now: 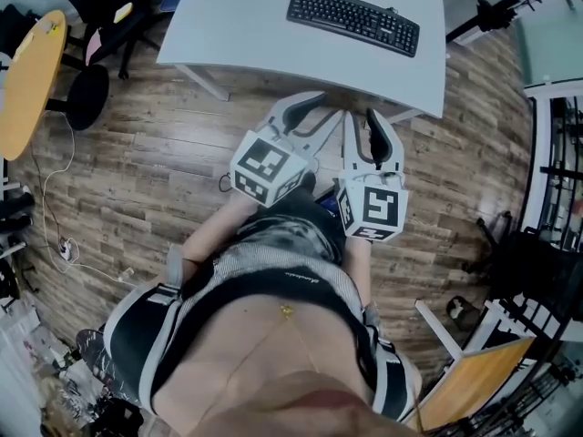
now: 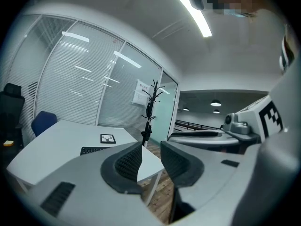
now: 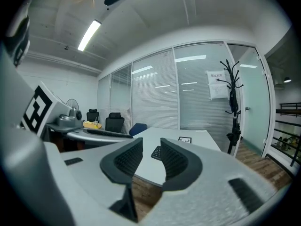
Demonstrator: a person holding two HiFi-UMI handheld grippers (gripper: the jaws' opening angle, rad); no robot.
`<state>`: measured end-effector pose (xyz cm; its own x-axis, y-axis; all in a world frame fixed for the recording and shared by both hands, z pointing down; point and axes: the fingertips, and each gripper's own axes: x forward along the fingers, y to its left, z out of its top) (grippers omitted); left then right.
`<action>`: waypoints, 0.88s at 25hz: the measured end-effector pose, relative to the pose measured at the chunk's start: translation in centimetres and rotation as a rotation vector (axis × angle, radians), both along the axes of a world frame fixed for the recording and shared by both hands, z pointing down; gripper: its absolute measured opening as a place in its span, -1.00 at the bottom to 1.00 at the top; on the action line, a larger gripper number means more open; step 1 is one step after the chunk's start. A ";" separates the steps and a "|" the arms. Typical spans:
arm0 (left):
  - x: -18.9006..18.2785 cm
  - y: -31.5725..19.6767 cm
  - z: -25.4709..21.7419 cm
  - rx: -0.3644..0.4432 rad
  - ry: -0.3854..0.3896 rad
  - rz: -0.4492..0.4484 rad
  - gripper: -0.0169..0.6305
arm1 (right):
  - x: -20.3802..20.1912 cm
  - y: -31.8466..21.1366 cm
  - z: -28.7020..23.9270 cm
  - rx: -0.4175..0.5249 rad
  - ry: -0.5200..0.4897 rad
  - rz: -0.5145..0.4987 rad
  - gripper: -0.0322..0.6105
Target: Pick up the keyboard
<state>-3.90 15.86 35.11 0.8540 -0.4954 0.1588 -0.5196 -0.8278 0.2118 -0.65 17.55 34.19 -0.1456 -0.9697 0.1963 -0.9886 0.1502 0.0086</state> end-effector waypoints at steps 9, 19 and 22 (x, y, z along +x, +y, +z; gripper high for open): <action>3.0 -3.7 -0.6 0.018 0.002 -0.053 -0.63 | 2.9 -3.7 -0.7 0.023 -0.022 -0.056 -0.52; 6.5 -7.3 -0.6 0.035 0.011 -0.095 -0.63 | 6.3 -7.1 -1.1 0.051 -0.013 -0.088 -0.51; 6.9 -7.8 -0.5 0.026 0.016 -0.101 -0.63 | 6.6 -7.6 -0.8 0.039 -0.008 -0.094 -0.50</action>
